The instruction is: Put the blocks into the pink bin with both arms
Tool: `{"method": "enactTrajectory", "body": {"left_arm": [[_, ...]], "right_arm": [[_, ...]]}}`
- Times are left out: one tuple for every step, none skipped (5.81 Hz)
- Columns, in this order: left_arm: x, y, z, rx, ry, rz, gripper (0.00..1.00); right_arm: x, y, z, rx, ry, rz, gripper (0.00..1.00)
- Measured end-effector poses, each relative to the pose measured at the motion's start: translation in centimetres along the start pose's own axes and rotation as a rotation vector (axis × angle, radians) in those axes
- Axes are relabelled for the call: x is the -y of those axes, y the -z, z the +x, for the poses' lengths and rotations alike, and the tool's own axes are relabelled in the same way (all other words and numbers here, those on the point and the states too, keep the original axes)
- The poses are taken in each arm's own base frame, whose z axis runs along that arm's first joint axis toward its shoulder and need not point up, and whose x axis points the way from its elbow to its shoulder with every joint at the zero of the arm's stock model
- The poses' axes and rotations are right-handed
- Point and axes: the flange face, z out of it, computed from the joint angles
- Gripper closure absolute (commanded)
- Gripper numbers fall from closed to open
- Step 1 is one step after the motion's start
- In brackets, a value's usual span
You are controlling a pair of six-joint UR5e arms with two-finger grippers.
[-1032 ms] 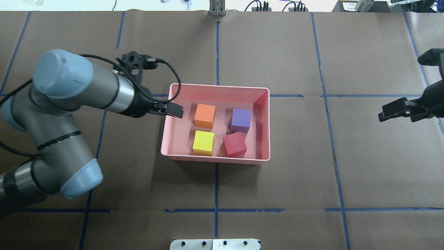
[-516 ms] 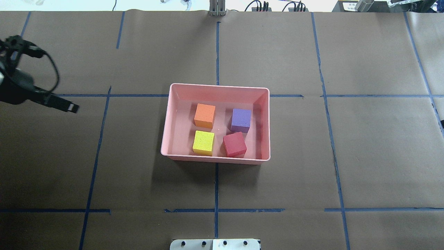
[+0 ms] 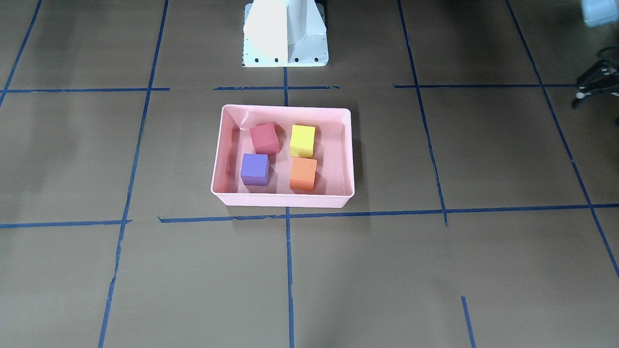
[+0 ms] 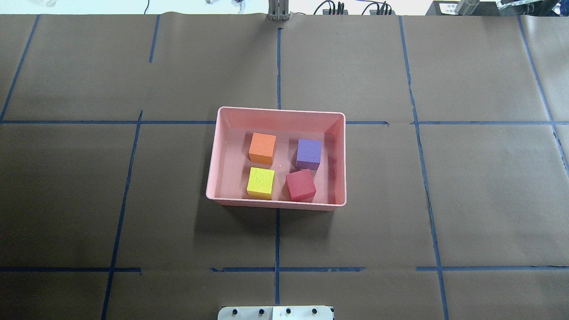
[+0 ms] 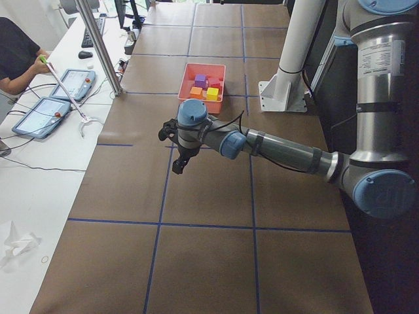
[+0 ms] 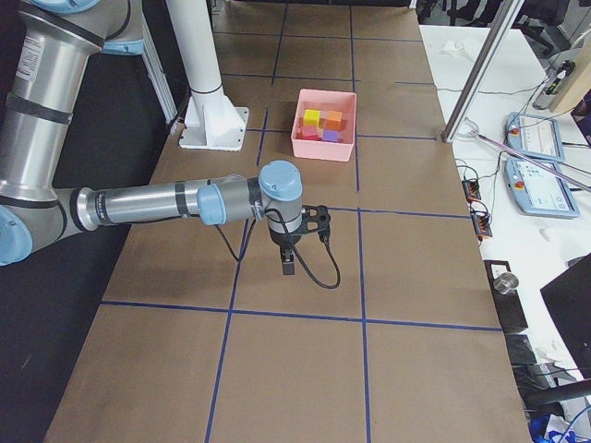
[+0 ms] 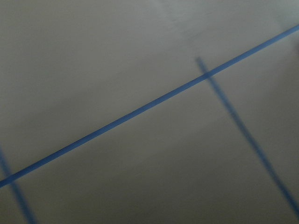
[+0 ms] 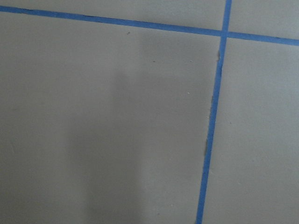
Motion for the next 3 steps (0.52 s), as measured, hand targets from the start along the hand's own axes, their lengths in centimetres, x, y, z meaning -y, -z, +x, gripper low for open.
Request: {"method": "enactTrajectory", "body": {"left_arm": [[-2.9, 0.7, -3.8, 0.001, 0.064, -0.069, 0.0], [-6.0, -0.1, -6.5, -0.014, 0.148, -0.128, 0.0], [-8.8, -1.6, -8.3, -0.032, 0.213, -0.174, 0.0]], "right_arm": [[-0.9, -0.4, 1.7, -0.003, 0.008, -0.008, 0.0], [-1.5, -0.3, 2.3, 0.007, 0.009, -0.006, 0.0], [-1.6, 0.0, 2.3, 0.026, 0.008, 0.0, 0.0]]}}
